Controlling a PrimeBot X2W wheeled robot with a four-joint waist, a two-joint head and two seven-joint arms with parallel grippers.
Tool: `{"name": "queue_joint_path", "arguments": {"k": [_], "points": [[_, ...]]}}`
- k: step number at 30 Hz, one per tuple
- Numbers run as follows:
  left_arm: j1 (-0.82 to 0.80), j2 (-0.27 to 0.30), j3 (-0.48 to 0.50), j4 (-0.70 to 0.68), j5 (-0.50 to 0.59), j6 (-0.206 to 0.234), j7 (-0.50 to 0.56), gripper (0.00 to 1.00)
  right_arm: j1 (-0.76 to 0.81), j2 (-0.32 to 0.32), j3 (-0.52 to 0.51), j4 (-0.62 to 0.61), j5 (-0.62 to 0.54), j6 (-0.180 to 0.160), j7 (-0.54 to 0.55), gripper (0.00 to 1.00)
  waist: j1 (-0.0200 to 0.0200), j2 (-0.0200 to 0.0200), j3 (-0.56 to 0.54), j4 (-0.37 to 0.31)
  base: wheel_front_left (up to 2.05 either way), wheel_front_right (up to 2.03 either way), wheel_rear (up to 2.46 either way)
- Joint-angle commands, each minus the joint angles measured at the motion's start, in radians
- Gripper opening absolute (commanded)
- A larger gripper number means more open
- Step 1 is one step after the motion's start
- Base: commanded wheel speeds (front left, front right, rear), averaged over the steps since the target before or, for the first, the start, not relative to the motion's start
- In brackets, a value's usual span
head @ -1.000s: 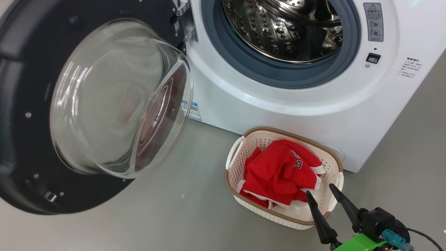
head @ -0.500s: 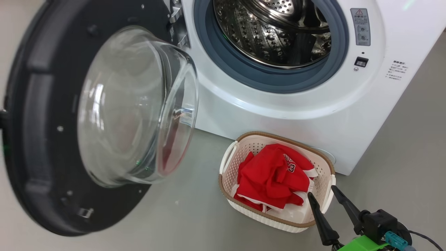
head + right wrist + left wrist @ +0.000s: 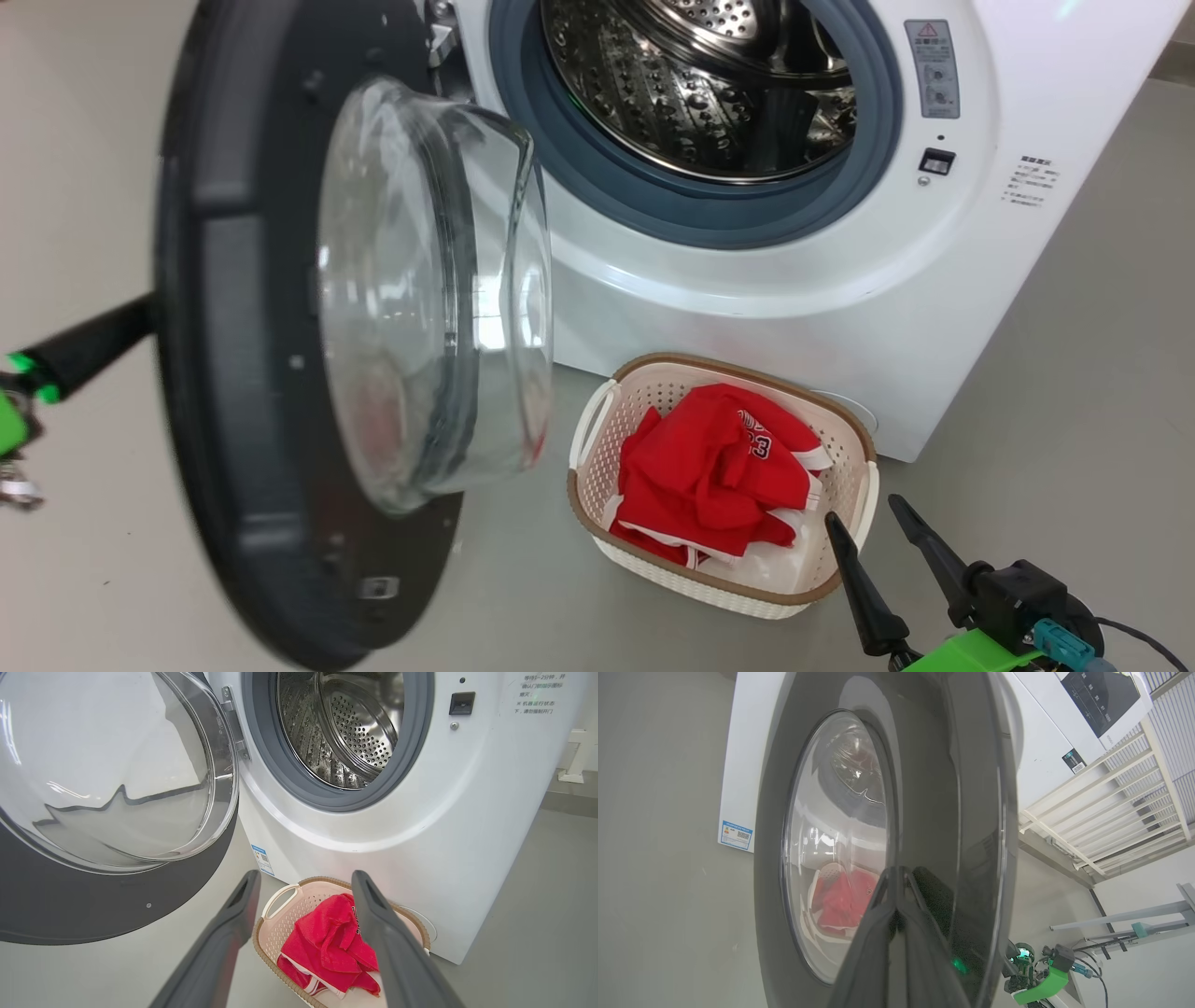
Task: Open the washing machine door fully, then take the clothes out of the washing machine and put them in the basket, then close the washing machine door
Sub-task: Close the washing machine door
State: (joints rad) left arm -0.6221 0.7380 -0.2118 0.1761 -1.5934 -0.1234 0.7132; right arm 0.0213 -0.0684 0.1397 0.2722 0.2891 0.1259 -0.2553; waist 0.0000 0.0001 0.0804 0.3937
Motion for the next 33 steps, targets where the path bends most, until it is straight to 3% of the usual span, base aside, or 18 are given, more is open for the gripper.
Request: {"name": "queue_joint_path", "arguments": {"k": [1, 10, 29, 30, 32, 33], "points": [[-0.036, 0.030, 0.035, -0.049, -0.006, -0.007, 0.013, 0.00, -0.006, -0.003, 0.019, -0.027, -0.007, 0.005, -0.006, 1.00, 0.0000, -0.0001, 0.001, -0.006, 0.00, 0.00, 0.00], [-0.054, -0.033, 0.009, -0.126, 0.012, -0.007, 0.007, 0.00, -0.009, -0.001, 0.019, -0.027, -0.008, 0.005, -0.006, 1.00, 0.0000, -0.0001, 0.004, -0.032, 0.00, 0.00, 0.00], [0.057, -0.051, 0.039, -0.114, 0.055, -0.007, -0.121, 0.00, 0.002, 0.002, 0.017, -0.027, -0.008, 0.005, -0.006, 1.00, 0.0000, -0.0001, -0.017, -0.028, 0.00, 0.00, 0.00], [0.070, -0.054, 0.041, -0.113, 0.054, -0.007, -0.131, 0.05, 0.003, 0.002, 0.017, -0.027, -0.008, 0.005, -0.006, 1.00, 0.0000, -0.0001, -0.020, -0.026, 0.00, 0.00, 0.00], [0.096, -0.054, 0.045, -0.109, 0.059, -0.007, -0.154, 0.26, 0.006, 0.001, 0.018, -0.028, -0.008, 0.005, -0.006, 1.00, 0.0000, -0.0001, -0.025, -0.022, 0.00, 0.00, 0.00], [0.109, -0.055, 0.046, -0.108, 0.060, -0.007, -0.164, 0.31, 0.007, 0.001, 0.018, -0.028, -0.007, 0.005, -0.006, 1.00, 0.0000, -0.0001, -0.027, -0.019, 0.00, 0.00, 0.00]]}}
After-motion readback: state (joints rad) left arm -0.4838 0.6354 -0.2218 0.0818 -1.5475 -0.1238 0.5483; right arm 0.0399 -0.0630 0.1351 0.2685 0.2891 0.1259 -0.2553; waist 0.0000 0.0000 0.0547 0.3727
